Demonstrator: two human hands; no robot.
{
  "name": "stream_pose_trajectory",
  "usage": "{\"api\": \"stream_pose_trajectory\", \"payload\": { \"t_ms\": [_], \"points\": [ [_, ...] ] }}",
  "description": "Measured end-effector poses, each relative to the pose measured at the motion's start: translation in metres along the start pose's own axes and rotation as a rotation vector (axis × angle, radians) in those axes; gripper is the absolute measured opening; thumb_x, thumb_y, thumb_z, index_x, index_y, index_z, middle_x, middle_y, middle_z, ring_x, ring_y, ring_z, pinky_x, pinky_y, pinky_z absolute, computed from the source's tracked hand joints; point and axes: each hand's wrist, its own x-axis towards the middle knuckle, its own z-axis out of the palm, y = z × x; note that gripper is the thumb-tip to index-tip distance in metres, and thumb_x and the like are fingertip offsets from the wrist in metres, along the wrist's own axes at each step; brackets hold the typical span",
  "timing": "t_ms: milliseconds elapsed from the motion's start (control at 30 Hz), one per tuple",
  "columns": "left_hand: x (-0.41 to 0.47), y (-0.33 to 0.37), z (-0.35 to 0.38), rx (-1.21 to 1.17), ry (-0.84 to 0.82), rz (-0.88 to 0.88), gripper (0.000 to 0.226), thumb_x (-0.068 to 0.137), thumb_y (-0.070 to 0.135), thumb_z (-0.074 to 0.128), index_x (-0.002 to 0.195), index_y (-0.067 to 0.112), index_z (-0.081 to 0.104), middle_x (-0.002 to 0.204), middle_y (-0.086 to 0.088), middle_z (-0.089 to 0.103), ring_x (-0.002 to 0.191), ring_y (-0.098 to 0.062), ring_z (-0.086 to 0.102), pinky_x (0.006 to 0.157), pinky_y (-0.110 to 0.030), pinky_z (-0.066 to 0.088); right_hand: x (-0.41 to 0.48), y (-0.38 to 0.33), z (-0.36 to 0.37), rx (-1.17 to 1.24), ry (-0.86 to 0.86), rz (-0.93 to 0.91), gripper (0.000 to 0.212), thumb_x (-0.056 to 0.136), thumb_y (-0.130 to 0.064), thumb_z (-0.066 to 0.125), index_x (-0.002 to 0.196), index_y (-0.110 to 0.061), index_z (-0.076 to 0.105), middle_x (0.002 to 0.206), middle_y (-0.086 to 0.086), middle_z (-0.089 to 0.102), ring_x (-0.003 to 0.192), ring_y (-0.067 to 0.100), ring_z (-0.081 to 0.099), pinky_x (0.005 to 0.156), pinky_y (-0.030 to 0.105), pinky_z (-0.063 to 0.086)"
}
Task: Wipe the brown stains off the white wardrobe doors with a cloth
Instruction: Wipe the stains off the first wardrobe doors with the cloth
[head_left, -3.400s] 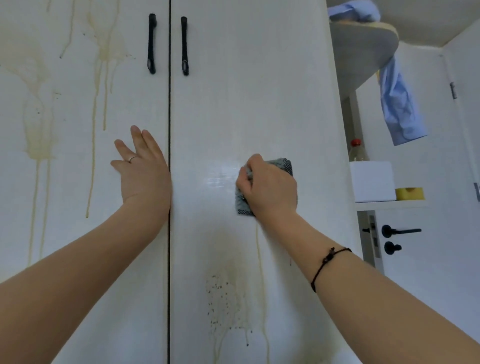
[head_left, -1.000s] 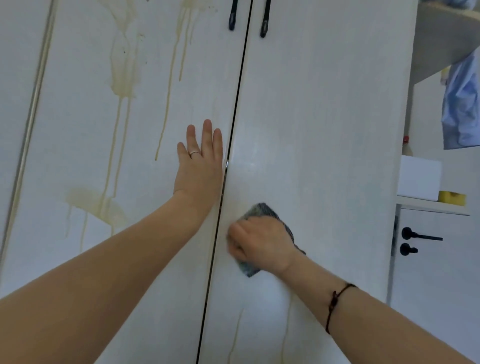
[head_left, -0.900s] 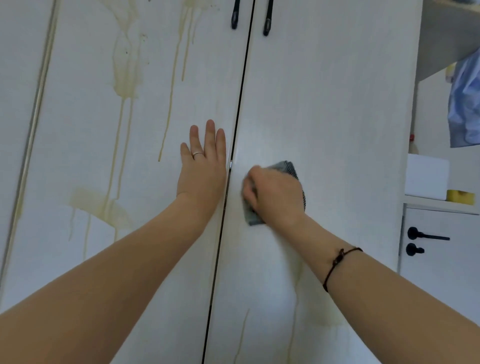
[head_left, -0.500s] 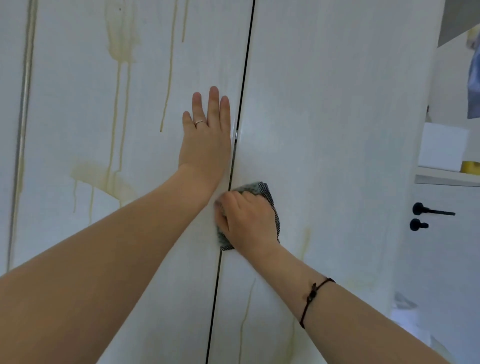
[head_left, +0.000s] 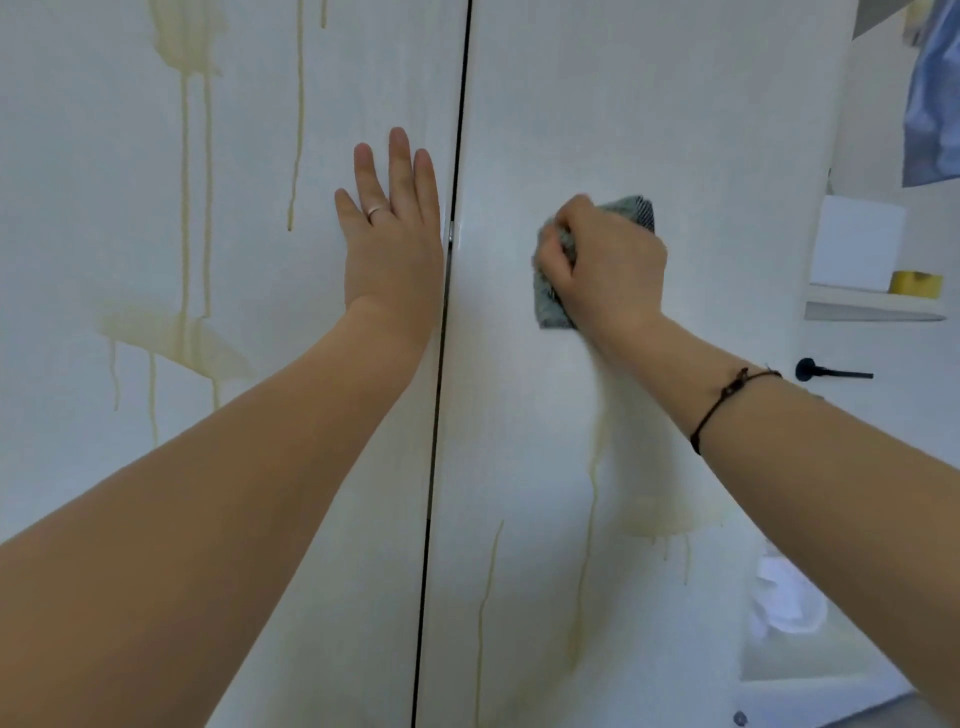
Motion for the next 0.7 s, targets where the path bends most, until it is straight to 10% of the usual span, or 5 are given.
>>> {"api": "stream_pose_trajectory", "payload": {
  "t_ms": [267,700],
  "points": [
    [-0.002,0.001,0.000,0.026,0.004,-0.022,0.080,0.099,0.007,0.044,0.151,-0.009,-0.015,0.162,-0.030,-0.008,0.149,-0.048,0.011,0.117,-0.050,0.032,-0.051,-0.012,0.006,0.084,0.089,0.307,0.020,0.094,-0.036,0.046,0.083,-0.021,0.052,0.063,-0.007,0.056,0.056,0.021,0.052,0.048,0.033,0.039],
    [-0.038,0.013,0.011,0.058,-0.040,-0.019,0.078,0.100,0.006,0.043,0.151,-0.010,-0.015,0.162,-0.030,-0.006,0.150,-0.046,0.011,0.117,-0.048,0.033,-0.240,-0.023,0.010,0.122,-0.102,-0.301,0.014,0.084,-0.022,0.065,0.071,-0.018,0.064,0.058,0.000,0.051,0.052,0.021,0.049,0.049,0.030,0.032]
  ]
}}
